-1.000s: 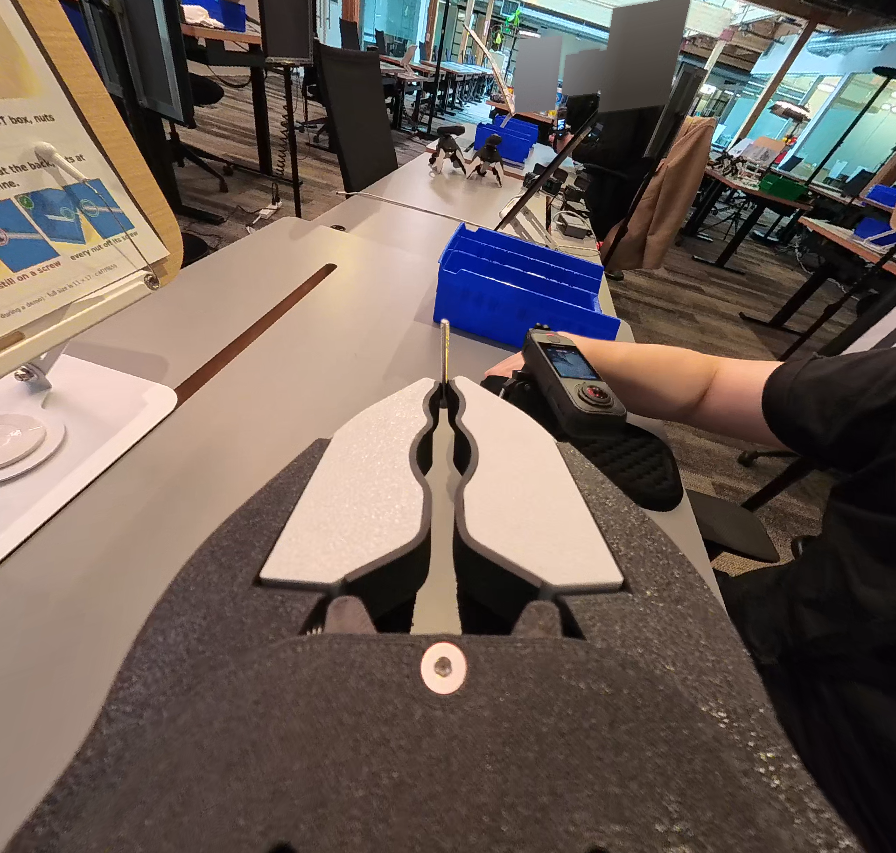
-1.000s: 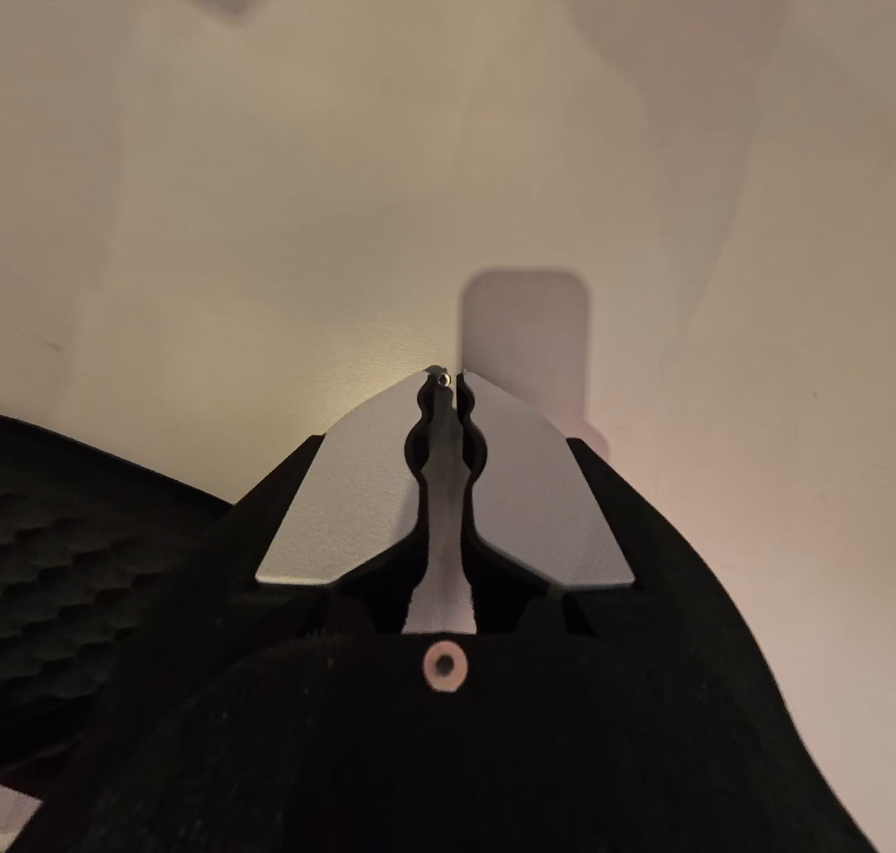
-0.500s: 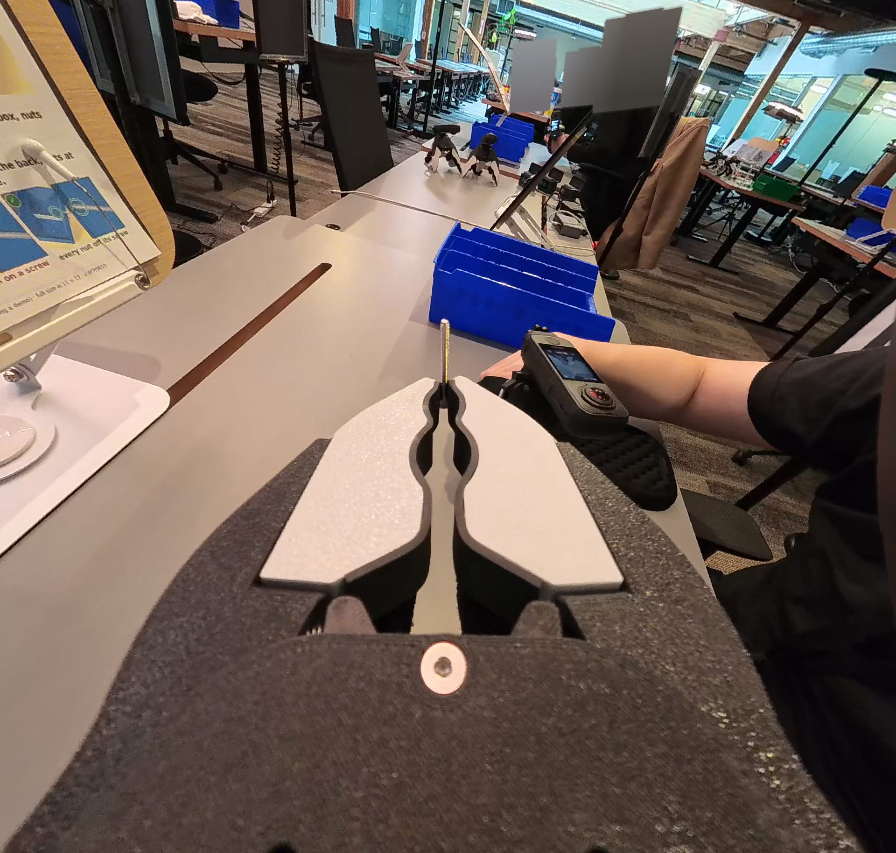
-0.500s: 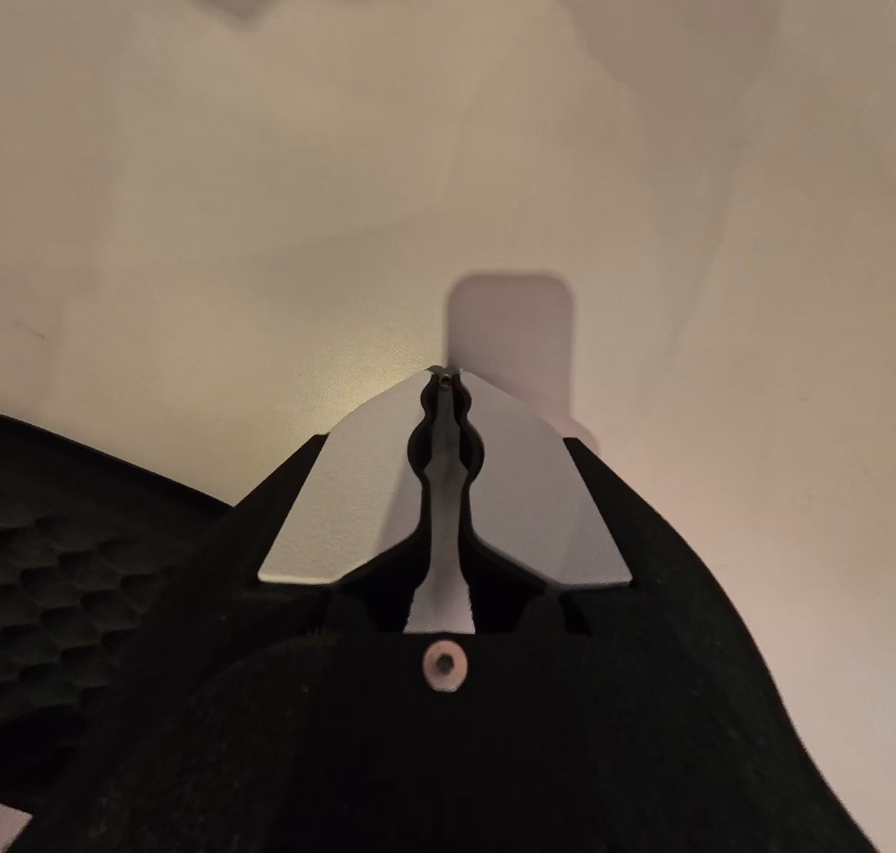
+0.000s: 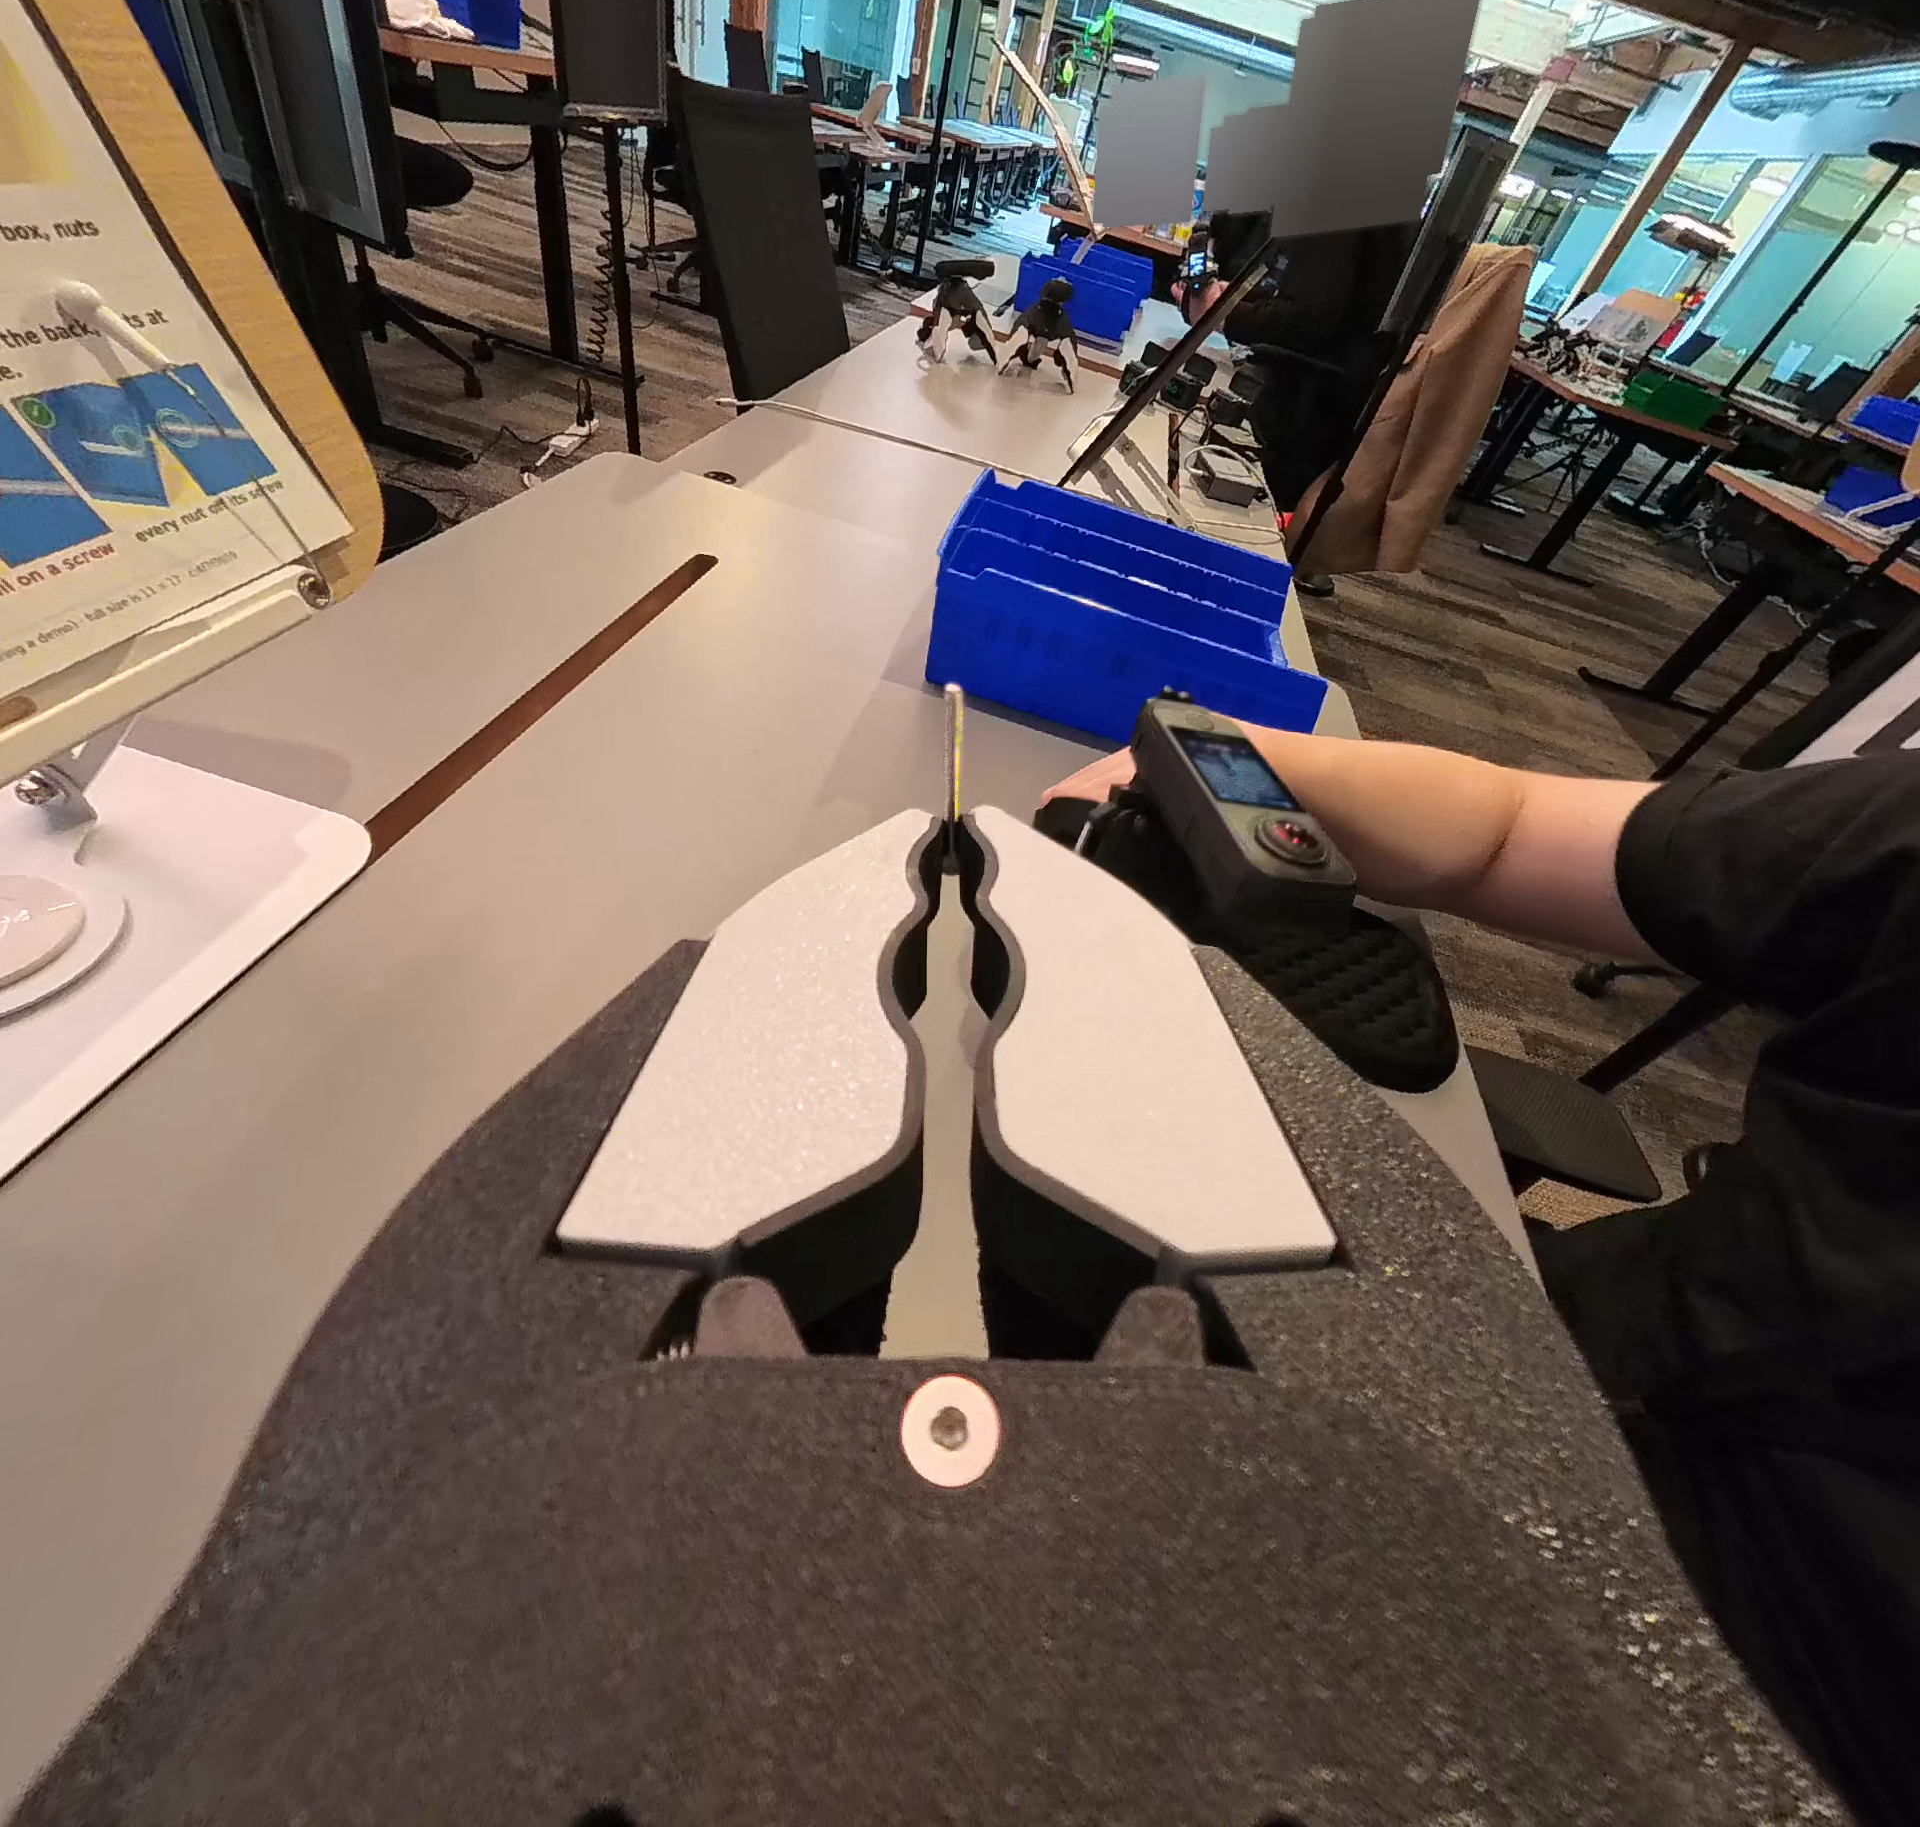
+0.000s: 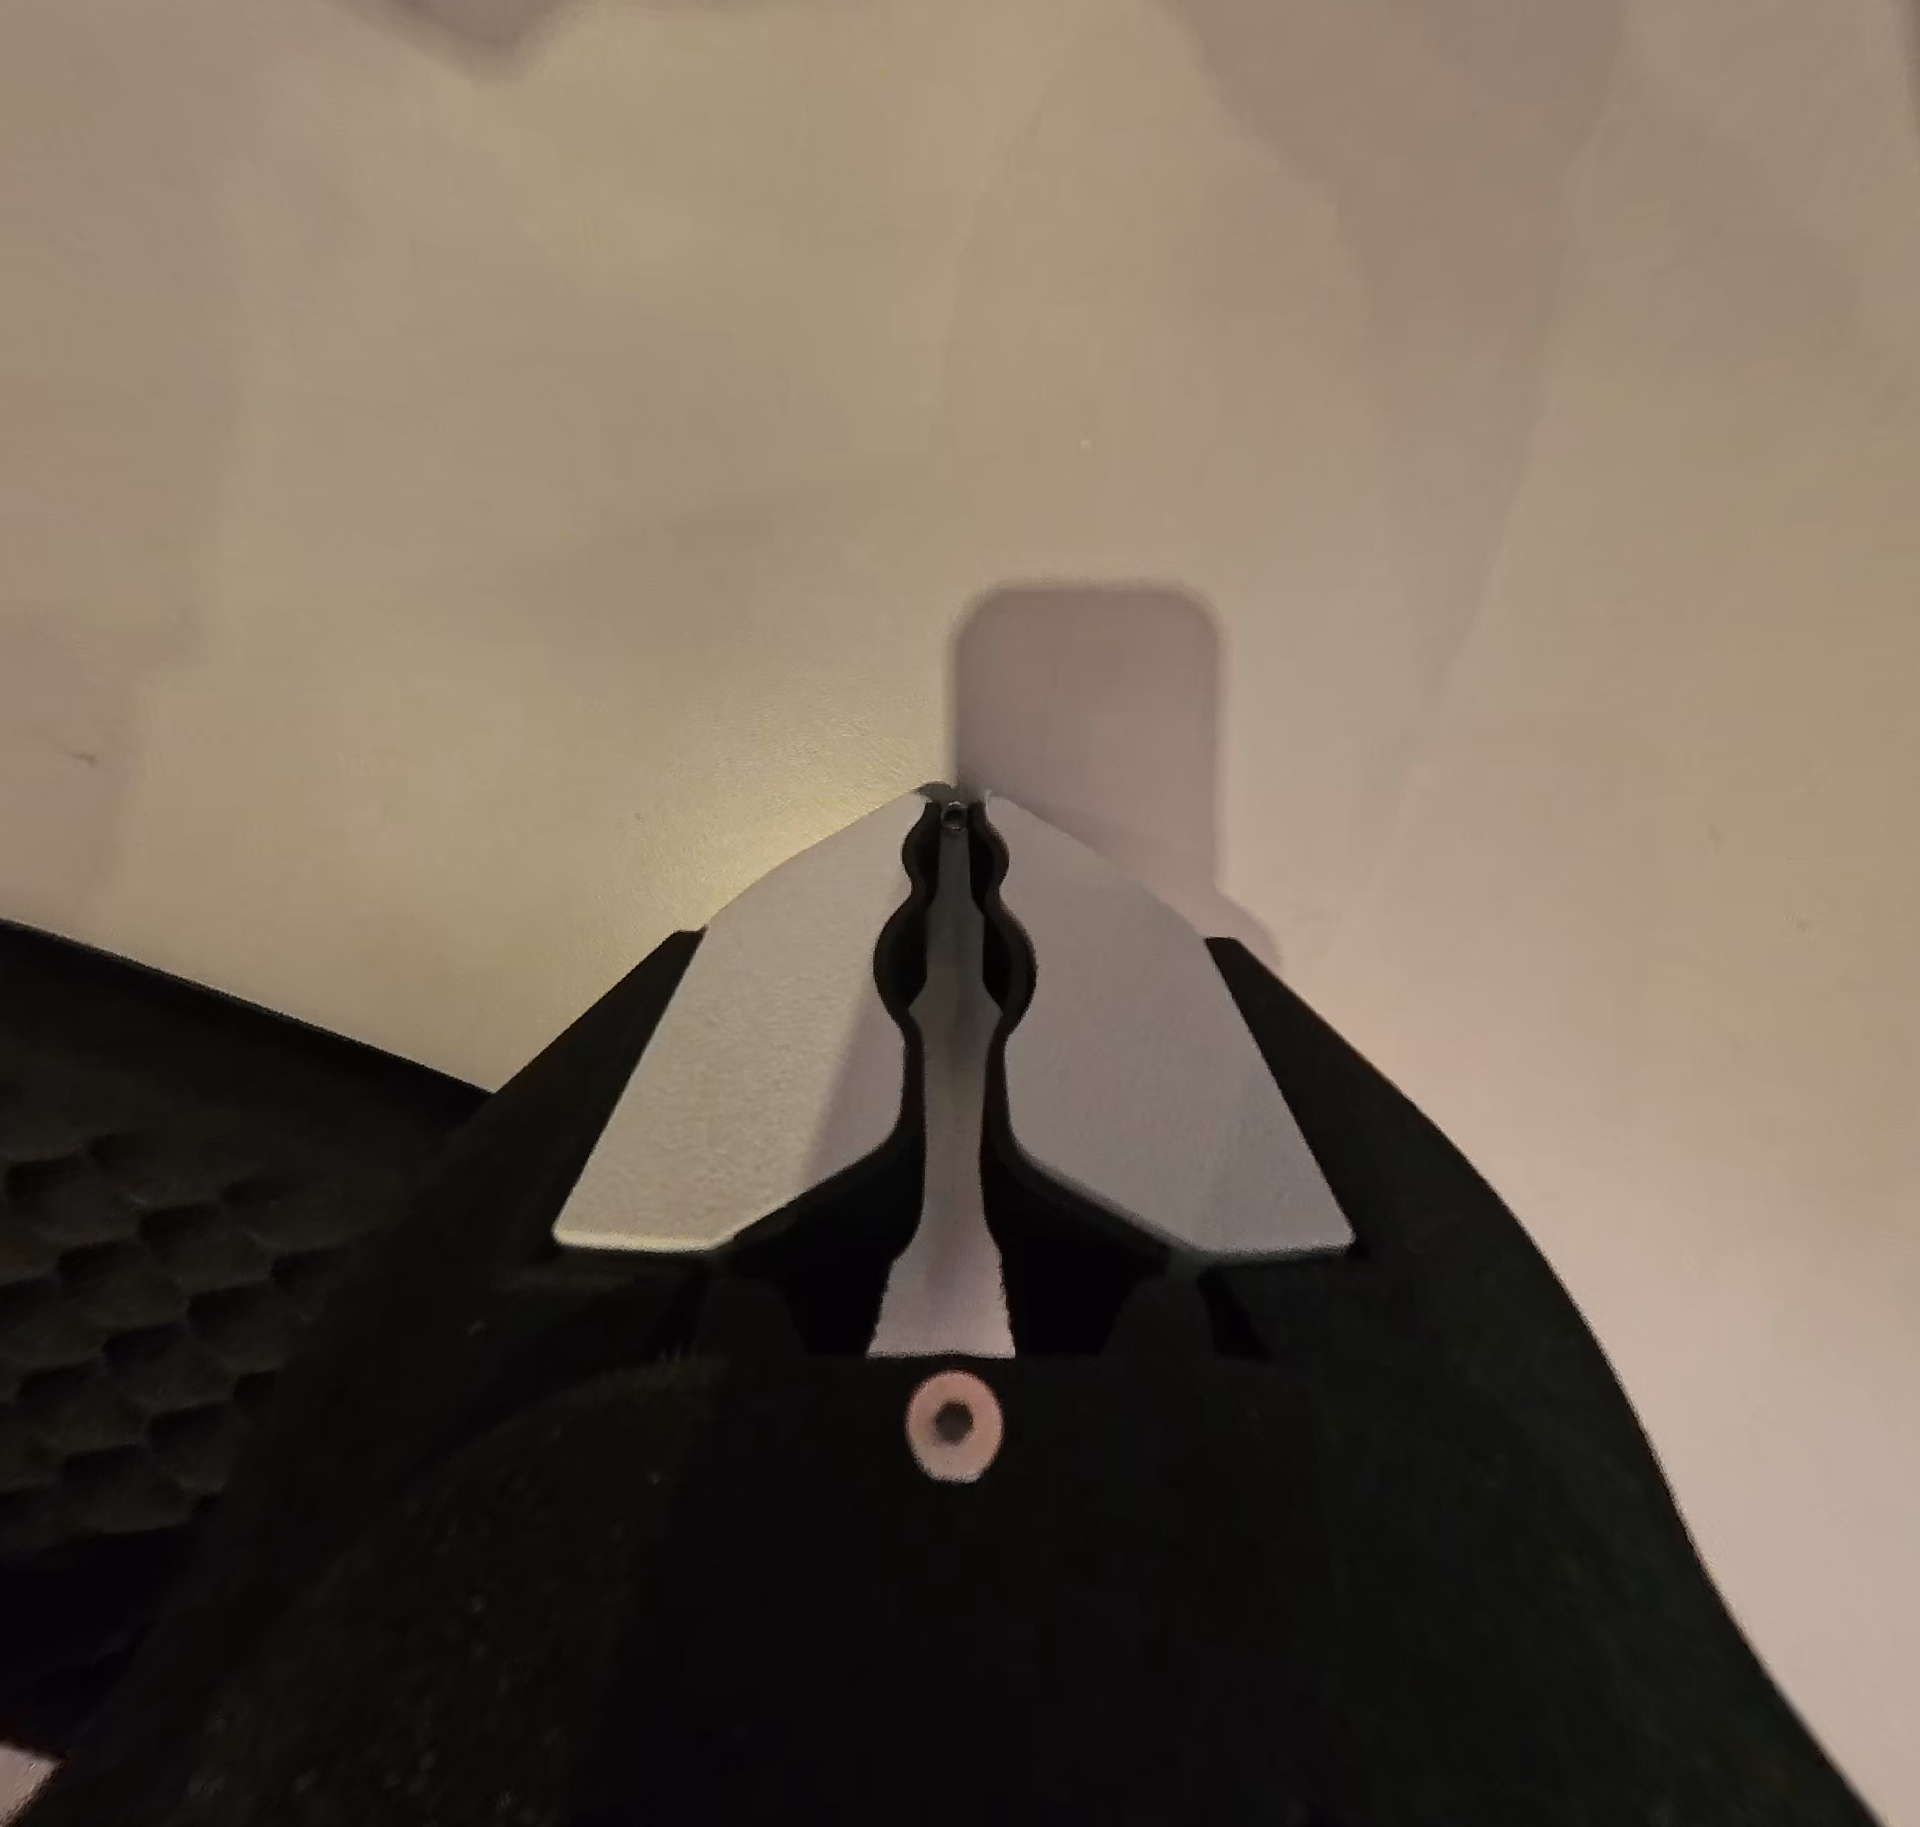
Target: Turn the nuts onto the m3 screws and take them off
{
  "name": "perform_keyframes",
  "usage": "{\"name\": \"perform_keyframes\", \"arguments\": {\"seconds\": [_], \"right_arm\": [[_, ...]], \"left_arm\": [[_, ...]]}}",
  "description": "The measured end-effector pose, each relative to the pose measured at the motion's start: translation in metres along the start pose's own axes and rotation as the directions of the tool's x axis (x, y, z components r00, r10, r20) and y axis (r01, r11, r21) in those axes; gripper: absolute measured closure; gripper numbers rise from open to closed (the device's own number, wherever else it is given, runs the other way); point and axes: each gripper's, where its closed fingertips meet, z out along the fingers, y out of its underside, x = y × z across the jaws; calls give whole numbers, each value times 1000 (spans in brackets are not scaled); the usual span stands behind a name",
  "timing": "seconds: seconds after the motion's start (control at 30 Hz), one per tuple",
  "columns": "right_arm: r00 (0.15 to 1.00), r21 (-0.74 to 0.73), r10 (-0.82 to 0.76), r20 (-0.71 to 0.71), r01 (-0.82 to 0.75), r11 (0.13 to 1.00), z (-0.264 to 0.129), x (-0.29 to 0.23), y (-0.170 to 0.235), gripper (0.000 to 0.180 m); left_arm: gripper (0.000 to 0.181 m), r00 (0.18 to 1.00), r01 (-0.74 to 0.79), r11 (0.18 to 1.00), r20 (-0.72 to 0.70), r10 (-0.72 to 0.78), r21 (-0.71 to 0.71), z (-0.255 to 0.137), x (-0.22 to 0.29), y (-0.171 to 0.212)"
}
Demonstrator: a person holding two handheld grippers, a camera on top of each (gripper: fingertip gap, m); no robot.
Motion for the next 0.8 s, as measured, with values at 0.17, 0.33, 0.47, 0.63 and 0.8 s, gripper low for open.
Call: {"name": "perform_keyframes", "arguments": {"seconds": [0.17,0.33,0.47,0.63,0.8], "right_arm": [[997,113,30,-75,-22,993,-29,15,-18,175],[980,179,27,-195,8,984,-82,40,-49,175],[965,247,1,-261,66,967,-121,51,-81,175],[954,339,-17,-298,122,933,-152,57,-112,175],[949,455,-16,-314,166,875,-168,60,-132,175]], "left_arm": [[179,1000,16,998,-24,-17,-67,7,-5,17],[179,997,23,990,-71,-33,-139,18,-6,37],[179,994,-20,977,-110,-4,-214,22,1,51],[179,988,-92,954,-143,53,-286,27,11,62],[179,984,-148,934,-140,108,-324,34,21,62]]}}
